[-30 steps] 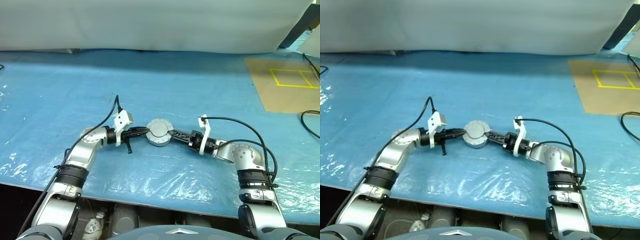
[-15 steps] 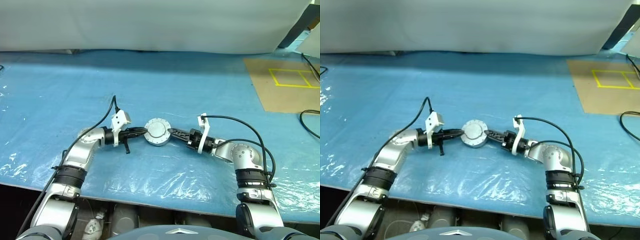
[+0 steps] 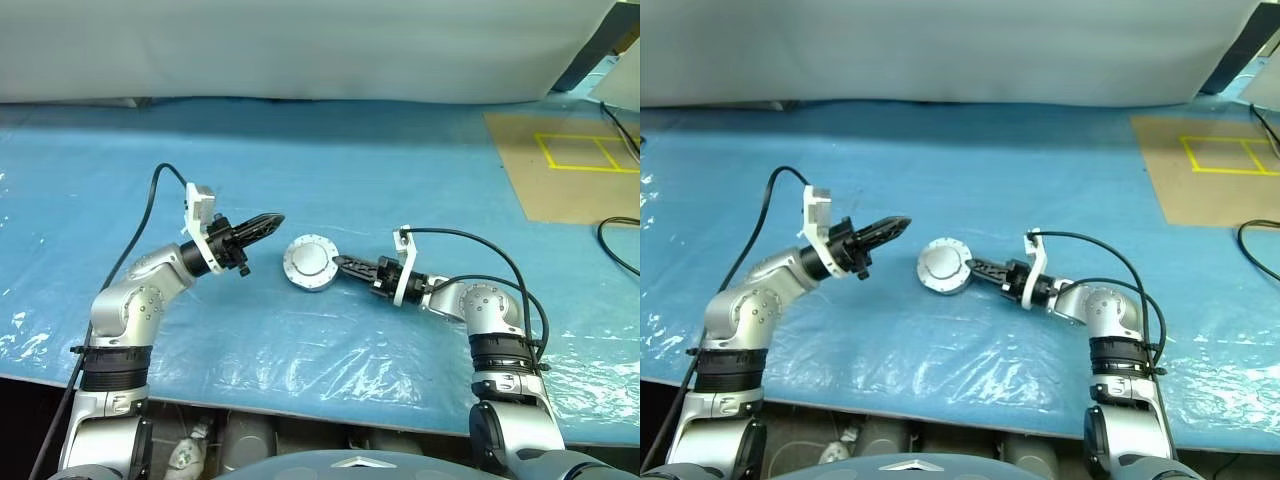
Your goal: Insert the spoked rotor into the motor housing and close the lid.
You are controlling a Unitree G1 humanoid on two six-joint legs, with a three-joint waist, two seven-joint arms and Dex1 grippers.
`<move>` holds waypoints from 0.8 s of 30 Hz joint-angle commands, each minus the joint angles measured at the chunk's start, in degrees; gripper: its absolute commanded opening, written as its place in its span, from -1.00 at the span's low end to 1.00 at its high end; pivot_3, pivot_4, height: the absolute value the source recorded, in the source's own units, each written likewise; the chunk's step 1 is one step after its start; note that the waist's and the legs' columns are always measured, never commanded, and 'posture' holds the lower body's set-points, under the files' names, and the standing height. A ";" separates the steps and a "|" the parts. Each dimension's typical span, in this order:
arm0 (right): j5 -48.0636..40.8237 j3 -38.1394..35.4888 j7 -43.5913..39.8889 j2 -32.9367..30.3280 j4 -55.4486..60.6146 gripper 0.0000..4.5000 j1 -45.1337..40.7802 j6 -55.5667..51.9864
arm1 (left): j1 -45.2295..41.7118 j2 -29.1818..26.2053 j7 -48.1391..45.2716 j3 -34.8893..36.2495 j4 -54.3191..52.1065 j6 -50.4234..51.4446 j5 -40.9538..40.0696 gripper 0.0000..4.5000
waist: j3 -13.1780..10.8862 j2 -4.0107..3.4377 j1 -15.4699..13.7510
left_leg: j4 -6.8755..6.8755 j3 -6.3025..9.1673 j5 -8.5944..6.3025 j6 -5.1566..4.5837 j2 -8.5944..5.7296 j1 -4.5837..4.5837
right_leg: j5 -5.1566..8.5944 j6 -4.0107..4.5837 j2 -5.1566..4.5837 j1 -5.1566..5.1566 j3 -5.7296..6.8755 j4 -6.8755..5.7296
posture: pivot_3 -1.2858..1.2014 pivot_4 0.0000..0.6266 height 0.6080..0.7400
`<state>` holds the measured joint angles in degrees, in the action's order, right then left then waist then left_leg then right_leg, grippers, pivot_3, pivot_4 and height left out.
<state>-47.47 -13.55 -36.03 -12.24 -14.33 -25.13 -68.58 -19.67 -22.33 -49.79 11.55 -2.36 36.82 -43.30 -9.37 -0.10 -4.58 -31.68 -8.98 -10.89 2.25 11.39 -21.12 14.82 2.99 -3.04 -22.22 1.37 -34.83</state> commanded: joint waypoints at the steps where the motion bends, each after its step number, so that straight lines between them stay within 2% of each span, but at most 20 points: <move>1: -3.65 -4.25 2.08 1.24 -1.35 -0.48 -1.30 -3.26 | -0.26 1.86 4.92 5.04 2.35 1.31 -3.82 -1.00 | 0.00 0.00 0.03 | 0.02 0.01 0.00 0.00 0.00 0.00 | 0.00 0.00 0.00 0.00 0.00 0.00 | 0.03 -0.52 1.00; 5: -8.14 -8.19 5.28 3.48 1.24 -0.48 -3.40 -6.62 | 0.25 4.41 8.19 9.47 4.48 1.80 -7.41 -1.00 | -0.04 0.03 0.01 | 0.04 0.02 0.00 0.00 -0.01 -0.16 | -0.06 -0.10 0.00 -0.12 0.03 0.02 | 0.03 -0.52 1.00; 9: -5.21 -3.46 5.30 3.07 4.03 -0.48 -1.38 -7.08 | 3.27 3.91 7.01 5.33 1.70 1.03 -4.14 -1.00 | -0.04 0.03 -0.01 | 0.05 0.09 0.01 0.01 -0.02 -0.40 | -0.16 -0.25 0.01 -0.31 0.10 0.00 | 0.03 -0.52 1.00; 15: 2.16 4.37 3.32 -0.44 2.27 -0.48 0.94 -1.16 | 4.76 2.17 6.15 1.81 -1.10 1.34 -2.36 -1.00 | -0.04 0.04 0.00 | 0.07 0.20 0.00 0.03 -0.01 -0.48 | -0.16 -0.28 0.04 -0.36 0.19 -0.01 | 0.03 -0.52 1.00; 20: 3.80 5.15 2.69 -1.72 -0.03 -0.48 0.87 1.93 | 4.68 1.22 4.84 -0.65 -1.01 0.68 -0.84 -1.00 | -0.03 0.02 0.11 | 0.12 0.19 -0.01 0.04 -0.02 0.24 | -0.05 -0.27 -0.01 0.23 0.12 0.00 | 0.03 -0.52 1.00; 24: 3.47 5.51 2.69 -2.12 -0.03 -0.48 1.35 1.88 | 6.34 -3.19 -1.28 -7.73 -1.56 -0.84 4.58 -1.00 | -0.02 0.01 0.11 | 0.05 0.22 0.01 0.02 -0.04 0.25 | 0.01 -0.20 -0.04 0.24 0.05 0.03 | 0.03 -0.52 1.00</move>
<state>-47.23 -8.94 -34.98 -12.90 -13.06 -25.30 -66.68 -14.06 -24.26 -48.14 5.92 -1.88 37.48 -40.85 -9.38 -0.09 -4.47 -31.63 -8.75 -10.88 2.26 11.35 -20.85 14.80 2.75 -3.07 -21.98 1.41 -34.81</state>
